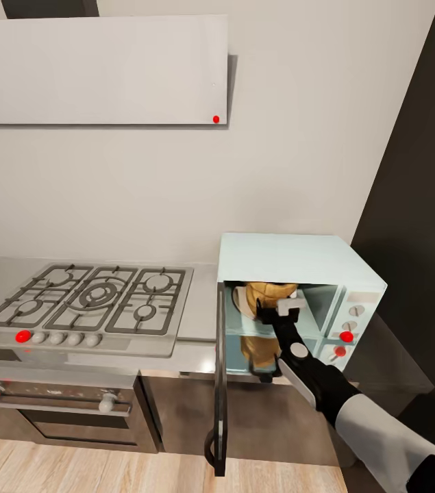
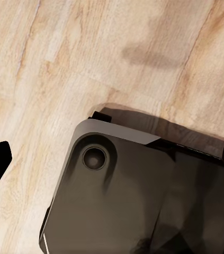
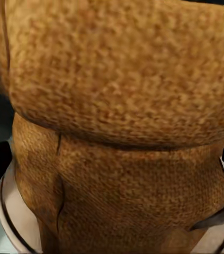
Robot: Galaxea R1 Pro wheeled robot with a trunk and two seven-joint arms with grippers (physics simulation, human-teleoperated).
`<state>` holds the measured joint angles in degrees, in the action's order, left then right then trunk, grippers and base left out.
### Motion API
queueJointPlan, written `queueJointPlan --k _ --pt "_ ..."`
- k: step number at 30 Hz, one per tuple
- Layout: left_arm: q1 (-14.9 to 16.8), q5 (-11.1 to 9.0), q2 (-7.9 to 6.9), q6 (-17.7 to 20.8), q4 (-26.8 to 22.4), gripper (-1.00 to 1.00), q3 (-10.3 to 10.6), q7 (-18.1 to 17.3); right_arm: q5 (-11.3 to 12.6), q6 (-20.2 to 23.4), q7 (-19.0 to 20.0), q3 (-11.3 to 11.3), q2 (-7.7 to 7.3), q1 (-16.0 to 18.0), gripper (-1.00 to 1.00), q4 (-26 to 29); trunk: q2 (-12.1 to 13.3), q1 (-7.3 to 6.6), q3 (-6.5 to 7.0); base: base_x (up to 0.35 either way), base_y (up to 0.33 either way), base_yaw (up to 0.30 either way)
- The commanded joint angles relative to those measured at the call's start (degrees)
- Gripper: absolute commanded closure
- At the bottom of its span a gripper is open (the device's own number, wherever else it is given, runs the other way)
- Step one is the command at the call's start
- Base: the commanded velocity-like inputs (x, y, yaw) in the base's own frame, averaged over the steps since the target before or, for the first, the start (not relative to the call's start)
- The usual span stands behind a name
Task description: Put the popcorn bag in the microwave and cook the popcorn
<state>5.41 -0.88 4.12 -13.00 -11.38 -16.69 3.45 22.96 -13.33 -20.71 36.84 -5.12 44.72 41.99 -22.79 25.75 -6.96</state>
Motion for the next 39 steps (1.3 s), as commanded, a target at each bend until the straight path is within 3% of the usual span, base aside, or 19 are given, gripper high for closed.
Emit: queueJointPlan --k 1,39 --pt "0.04 -0.09 0.02 -0.18 0.03 -1.00 0.08 0.22 0.64 -0.40 0.05 0.45 -0.07 0.37 -1.00 -0.82 -0.12 0.03 -0.12 0.000 0.000 0.000" --pt "0.04 -0.09 0.02 -0.18 0.04 -1.00 -0.01 0.22 0.69 -0.55 0.93 0.36 -0.06 0.63 -1.00 -2.09 -0.12 0.03 -0.12 0.025 0.000 0.000"
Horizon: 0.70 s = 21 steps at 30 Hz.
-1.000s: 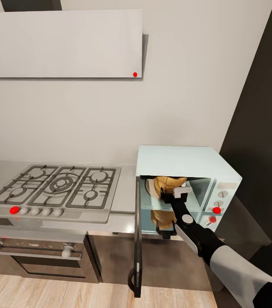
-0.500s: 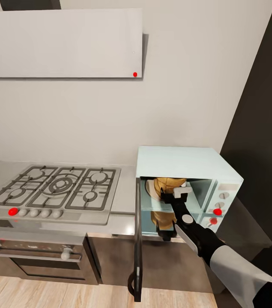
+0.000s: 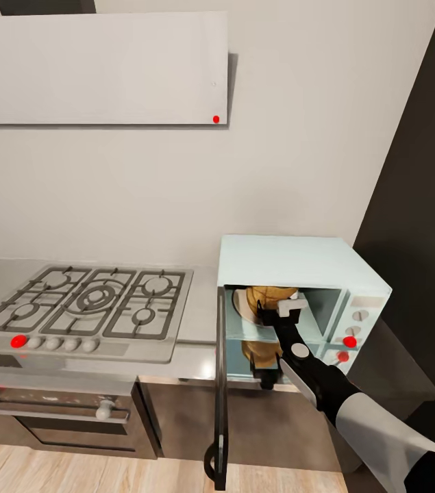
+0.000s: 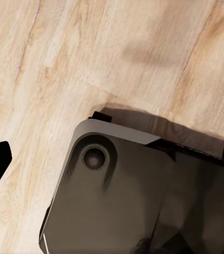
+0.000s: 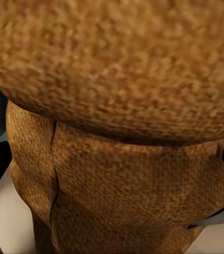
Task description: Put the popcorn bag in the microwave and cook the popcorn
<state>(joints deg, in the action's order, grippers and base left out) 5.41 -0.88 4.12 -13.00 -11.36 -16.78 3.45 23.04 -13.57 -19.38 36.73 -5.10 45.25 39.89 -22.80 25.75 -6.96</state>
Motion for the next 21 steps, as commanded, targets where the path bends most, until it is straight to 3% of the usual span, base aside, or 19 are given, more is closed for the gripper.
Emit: queueJointPlan --k 1,5,21 --pt "0.04 -0.09 0.01 -0.18 0.02 -1.00 0.08 0.23 0.61 -0.31 -0.39 0.47 -0.08 0.10 -1.00 0.01 -0.12 0.03 -0.12 0.003 0.000 0.000" --pt "0.04 -0.09 0.01 -0.18 0.02 -1.00 0.08 0.24 0.61 -0.31 -0.39 0.51 -0.08 0.06 -1.00 0.01 -0.12 0.03 -0.12 -0.165 0.000 0.000" --pt "0.04 -0.02 0.01 -0.18 0.02 -1.00 0.08 0.23 0.48 -0.11 -0.35 0.91 -0.27 -0.41 -1.00 1.55 -0.12 0.03 -0.12 -0.336 0.000 0.000"
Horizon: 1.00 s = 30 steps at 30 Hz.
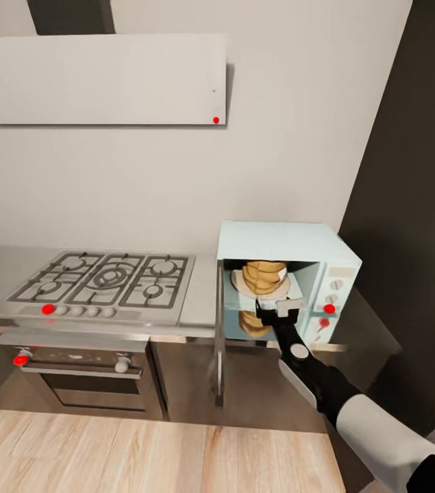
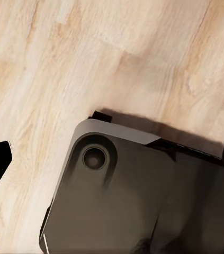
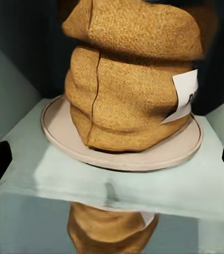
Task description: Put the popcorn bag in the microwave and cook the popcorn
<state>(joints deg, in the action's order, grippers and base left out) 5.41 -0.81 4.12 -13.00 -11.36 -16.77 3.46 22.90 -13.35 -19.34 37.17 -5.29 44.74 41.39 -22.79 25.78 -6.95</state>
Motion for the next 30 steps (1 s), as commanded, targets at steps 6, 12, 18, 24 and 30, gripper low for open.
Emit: queueJointPlan --k 6,12,18,24,30 --pt "0.04 -0.11 0.02 -0.18 0.02 -1.00 0.11 0.21 0.59 0.52 -0.80 0.31 -4.62 -9.13 -1.00 18.81 -0.13 0.00 -0.13 -0.313 0.000 0.000" --pt "0.04 -0.13 0.02 -0.18 0.02 -1.00 0.14 0.21 0.55 3.37 -4.61 -2.26 -15.54 -28.30 -1.00 43.93 -0.13 0.00 -0.13 -0.036 0.000 0.000" --pt "0.46 -0.14 0.02 -0.18 0.00 -1.00 0.20 0.32 -9.21 2.82 -8.23 -7.57 -17.15 -44.99 -1.00 49.44 -0.13 0.00 -0.13 -0.001 0.000 0.000" --pt "2.22 0.37 0.02 -0.18 -2.64 -1.00 0.58 0.52 -12.96 -10.95 -11.33 -8.01 -16.78 -60.78 -1.00 48.47 -0.13 0.00 -0.13 0.000 0.000 0.000" --pt "11.76 0.47 3.35 0.56 -21.49 -1.00 2.71 -0.05 -13.03 -12.88 -11.25 -7.98 -16.64 -62.38 -1.00 44.43 -0.13 0.00 -0.13 0.000 0.000 0.000"
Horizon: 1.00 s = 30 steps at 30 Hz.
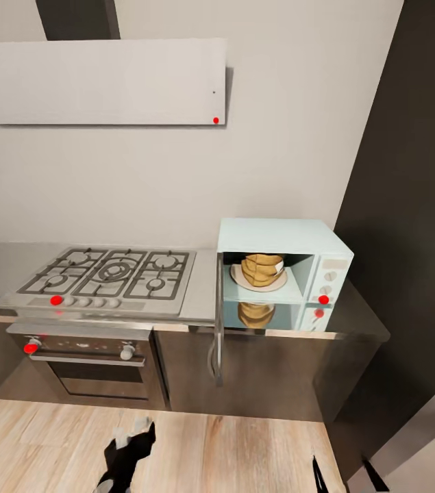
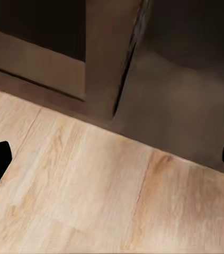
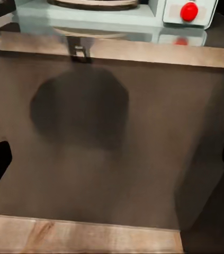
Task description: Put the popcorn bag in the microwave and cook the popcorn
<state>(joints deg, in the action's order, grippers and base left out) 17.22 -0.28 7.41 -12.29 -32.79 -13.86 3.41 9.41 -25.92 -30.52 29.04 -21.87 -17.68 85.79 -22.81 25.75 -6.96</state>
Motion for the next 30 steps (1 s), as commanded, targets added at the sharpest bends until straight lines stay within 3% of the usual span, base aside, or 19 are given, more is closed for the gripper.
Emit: queueJointPlan --k 1,4,6,10,12,13,16,17,19,21,30 --pt "3.12 -0.05 0.35 0.63 -2.21 -1.00 0.53 0.17 0.44 -0.33 0.00 0.23 -0.02 0.03 -1.00 -0.71 -0.11 0.03 -0.12 0.000 0.000 0.000" --pt "11.39 -0.01 0.39 3.23 -4.05 -1.00 1.13 0.50 0.43 -0.35 0.09 0.29 -0.06 0.02 -1.00 -1.50 -0.11 0.03 -0.12 0.000 0.000 0.000" --pt "19.65 -0.02 0.33 11.08 -4.27 -1.00 1.20 0.44 0.37 -0.39 0.21 1.53 -0.06 0.00 -1.00 -1.68 -0.11 0.03 -0.12 0.000 0.000 0.000" --pt "27.24 -0.04 0.60 17.34 -4.13 -1.00 1.28 0.37 0.28 -0.44 0.10 5.42 -0.14 -0.05 -1.00 -1.32 -0.11 0.03 -0.10 0.000 0.000 -0.145" --pt "28.31 -0.11 0.74 17.67 -4.08 -1.00 1.35 0.30 -1.13 -0.45 0.04 6.42 -0.13 -0.06 -1.00 -1.27 -0.11 0.03 -0.05 0.000 0.000 -0.280" --pt "28.67 -0.31 0.96 17.88 -3.79 -1.00 1.47 -0.03 -3.28 -0.39 -0.28 7.14 -0.10 -0.07 -1.00 -1.28 -0.11 0.03 -0.02 0.000 0.000 -0.293" --pt "28.76 -0.32 2.02 18.23 -3.03 -1.00 2.10 -0.55 -4.56 -0.29 -0.55 7.41 -0.08 -0.07 -1.00 -1.11 -0.11 0.03 0.08 0.000 0.000 -0.295" --pt "28.76 -0.33 2.17 18.28 -2.98 -1.00 2.61 -1.25 -4.63 -0.29 -0.57 7.42 -0.09 -0.07 -1.00 -1.06 -0.11 0.03 0.11 0.000 0.000 -0.296" --pt "28.75 -0.37 2.31 18.40 -2.80 -1.00 4.43 -7.84 -4.72 -0.32 -0.59 7.44 -0.10 -0.12 -1.00 -0.91 -0.11 0.03 0.17 0.000 0.000 -0.296" --pt "28.60 -0.29 2.33 18.42 -2.22 -1.00 4.90 -11.08 -4.73 -0.32 -0.59 7.44 -0.11 -0.15 -1.00 -0.84 -0.11 0.03 0.24 0.000 0.000 -0.296" --pt "28.24 -0.16 2.43 18.43 -0.84 -1.00 5.26 -12.81 -4.75 -0.27 -0.28 7.52 -0.11 -0.13 -1.00 -0.80 -0.11 0.03 0.53 0.000 0.000 -0.296"
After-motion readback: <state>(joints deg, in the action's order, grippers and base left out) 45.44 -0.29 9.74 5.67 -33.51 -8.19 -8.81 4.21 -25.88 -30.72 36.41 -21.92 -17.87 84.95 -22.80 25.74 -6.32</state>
